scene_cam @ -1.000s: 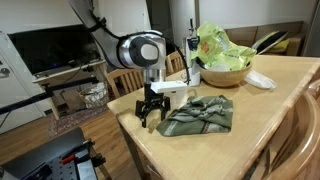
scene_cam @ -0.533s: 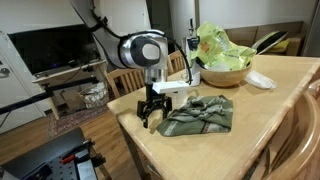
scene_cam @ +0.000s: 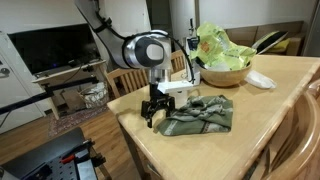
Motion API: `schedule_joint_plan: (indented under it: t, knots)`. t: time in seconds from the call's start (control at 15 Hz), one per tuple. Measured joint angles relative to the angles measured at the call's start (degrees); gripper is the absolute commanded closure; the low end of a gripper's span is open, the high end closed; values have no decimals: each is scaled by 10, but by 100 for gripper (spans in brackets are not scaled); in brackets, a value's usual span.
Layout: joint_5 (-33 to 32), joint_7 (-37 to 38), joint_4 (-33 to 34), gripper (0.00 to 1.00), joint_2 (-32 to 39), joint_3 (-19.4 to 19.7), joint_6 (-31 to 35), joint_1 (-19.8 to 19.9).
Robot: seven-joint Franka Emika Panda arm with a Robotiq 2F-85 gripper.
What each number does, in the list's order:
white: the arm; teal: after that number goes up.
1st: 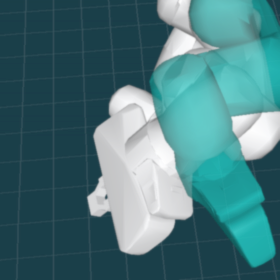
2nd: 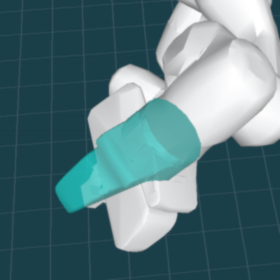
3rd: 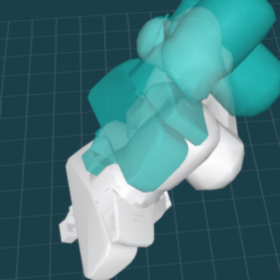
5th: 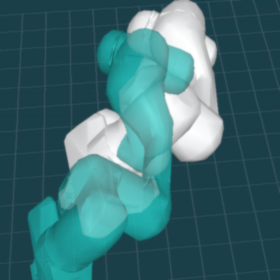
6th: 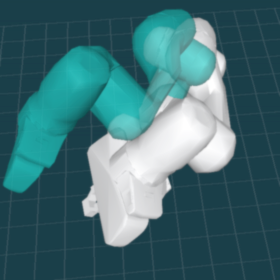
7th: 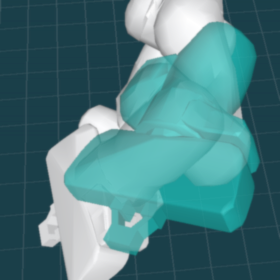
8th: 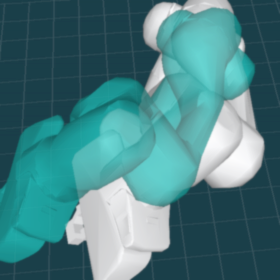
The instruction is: Move the green towel to the right then fold the green towel
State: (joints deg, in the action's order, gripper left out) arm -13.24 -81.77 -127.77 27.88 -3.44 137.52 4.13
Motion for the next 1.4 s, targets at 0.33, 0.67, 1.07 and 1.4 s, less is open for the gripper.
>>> schedule_joint_plan:
  t: [0.33, 0.67, 1.07, 1.4]
  knots:
    - [0, -21, 26, 0, 27, 1, -9, 5]
    - [0, -25, 44, 51, 37, 2, -15, 7]
    - [0, -25, 53, 95, 42, 2, -15, 7]
    - [0, -25, 54, 99, 43, 2, -15, 7]
